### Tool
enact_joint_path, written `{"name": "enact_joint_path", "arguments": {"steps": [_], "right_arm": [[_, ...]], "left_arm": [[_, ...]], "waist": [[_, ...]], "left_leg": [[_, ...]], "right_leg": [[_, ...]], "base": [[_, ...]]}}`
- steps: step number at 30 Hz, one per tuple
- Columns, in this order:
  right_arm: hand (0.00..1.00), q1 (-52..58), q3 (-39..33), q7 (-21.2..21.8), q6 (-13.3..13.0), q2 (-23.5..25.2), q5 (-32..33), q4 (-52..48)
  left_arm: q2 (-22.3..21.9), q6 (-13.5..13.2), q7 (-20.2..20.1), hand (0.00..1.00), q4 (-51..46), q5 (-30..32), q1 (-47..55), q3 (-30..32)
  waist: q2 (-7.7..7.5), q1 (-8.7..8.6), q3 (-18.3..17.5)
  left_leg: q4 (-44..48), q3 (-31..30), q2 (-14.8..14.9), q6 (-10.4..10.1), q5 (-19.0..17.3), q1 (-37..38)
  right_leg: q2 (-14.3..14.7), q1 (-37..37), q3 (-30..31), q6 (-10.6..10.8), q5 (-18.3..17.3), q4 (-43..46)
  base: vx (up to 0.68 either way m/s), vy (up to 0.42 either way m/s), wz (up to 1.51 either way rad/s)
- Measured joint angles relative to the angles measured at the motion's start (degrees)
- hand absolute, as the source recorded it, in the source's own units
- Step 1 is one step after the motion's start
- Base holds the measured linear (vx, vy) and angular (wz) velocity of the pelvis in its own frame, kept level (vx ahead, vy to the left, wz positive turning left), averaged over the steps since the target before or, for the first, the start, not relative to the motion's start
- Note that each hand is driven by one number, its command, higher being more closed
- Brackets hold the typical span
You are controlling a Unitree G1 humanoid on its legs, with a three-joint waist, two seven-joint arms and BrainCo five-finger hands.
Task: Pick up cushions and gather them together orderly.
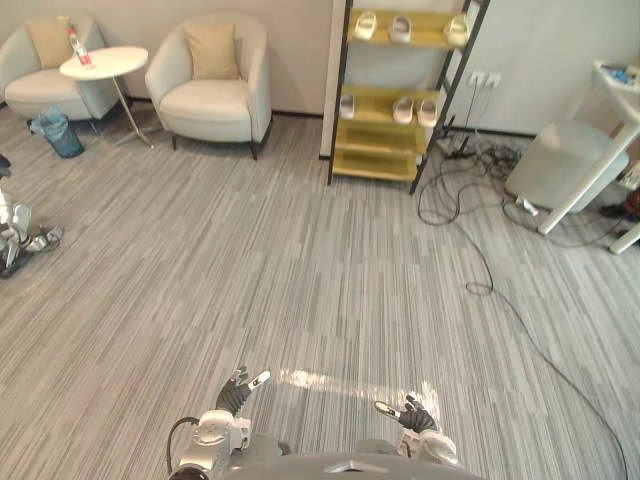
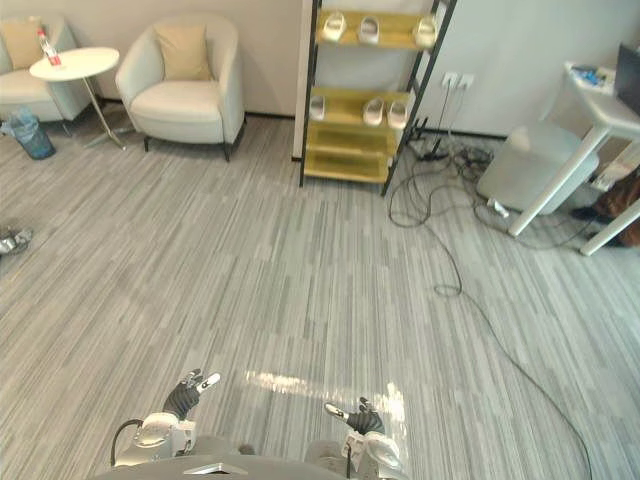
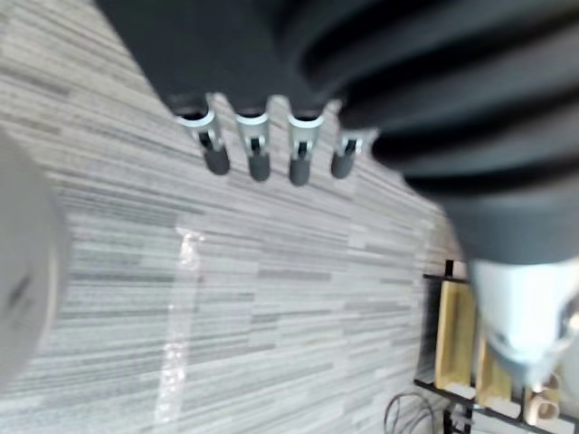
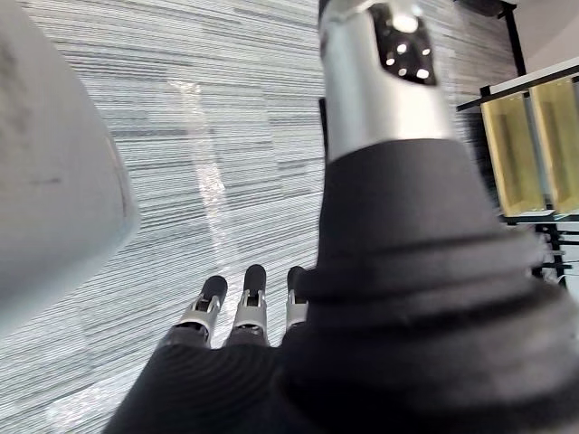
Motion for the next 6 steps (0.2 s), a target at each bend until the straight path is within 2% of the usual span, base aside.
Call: {"name": "enact_joint_path", "arguments": {"steps": [2, 4, 6], "right_arm": [[0.0, 0.59, -0.96, 0.0, -0.05, -1.16, 0.01, 0.04], [0.0, 1.06, -1.01, 0.01, -0.07, -1.61, 0.06, 0.22], [0.0, 1.06, -1.04, 0.01, -0.02, -1.6, 0.07, 0.26]], "left_arm": [[-1.1, -0.03, -0.01, 0.0, 0.14, 0.0, 0.27, 0.35], [-1.8, -0.01, -0.14, 0.0, 1.65, 0.0, 0.54, 0.6], [-1.84, -0.03, -0.13, 0.0, 1.64, 0.0, 0.51, 0.63]], "waist": [[1.63, -0.04, -0.86], [2.98, -0.08, -1.85], [2.86, 0.0, -1.89]], "left_leg": [[-0.27, -0.01, 1.95, -1.01, -0.88, 0.58], [-2.1, -0.11, 3.18, -1.18, -0.95, 1.12], [-3.17, -0.12, 3.44, -1.52, -0.74, 1.69]], "right_leg": [[2.21, 2.52, -0.07, -0.61, 2.03, -5.12], [3.88, 4.21, 0.1, -1.03, 3.99, -9.32], [4.57, 4.94, 0.27, -1.39, 4.72, -10.94]], "base": [[0.14, -0.118, -0.13], [0.1, -0.108, -0.15], [0.02, -0.052, -0.07]]}}
